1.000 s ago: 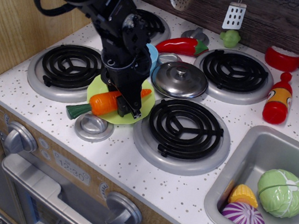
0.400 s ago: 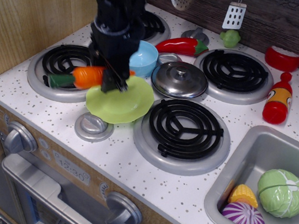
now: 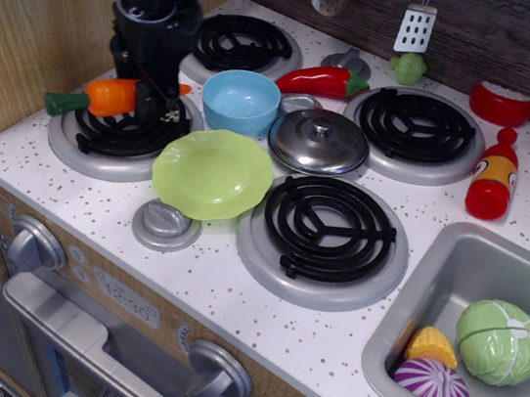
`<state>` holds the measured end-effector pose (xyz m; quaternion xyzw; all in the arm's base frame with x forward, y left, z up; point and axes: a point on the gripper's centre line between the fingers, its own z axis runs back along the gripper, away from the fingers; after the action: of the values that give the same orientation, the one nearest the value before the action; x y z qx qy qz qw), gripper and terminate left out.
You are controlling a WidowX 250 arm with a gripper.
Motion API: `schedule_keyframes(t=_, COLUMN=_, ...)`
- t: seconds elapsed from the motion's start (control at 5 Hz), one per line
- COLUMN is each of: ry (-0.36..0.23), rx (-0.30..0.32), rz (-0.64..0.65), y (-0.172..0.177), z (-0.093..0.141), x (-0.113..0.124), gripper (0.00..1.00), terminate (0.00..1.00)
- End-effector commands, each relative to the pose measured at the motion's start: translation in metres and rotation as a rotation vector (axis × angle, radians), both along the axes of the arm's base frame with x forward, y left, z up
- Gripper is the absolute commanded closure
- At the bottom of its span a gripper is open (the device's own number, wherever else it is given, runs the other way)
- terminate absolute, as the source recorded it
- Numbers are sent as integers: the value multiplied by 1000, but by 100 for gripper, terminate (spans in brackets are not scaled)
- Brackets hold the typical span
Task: Take carrot off plate
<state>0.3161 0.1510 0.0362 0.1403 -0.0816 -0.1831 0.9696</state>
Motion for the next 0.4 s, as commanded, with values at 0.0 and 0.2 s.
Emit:
schedule_keyframes(t=0.0, ry=-85, rx=2, rz=-56, y=15, z=-1, x=15, gripper=100, terminate=0)
schedule_keyframes(t=0.2, ry=-85, rx=2, rz=-56, y=15, z=-1, x=15, gripper=0, terminate=0)
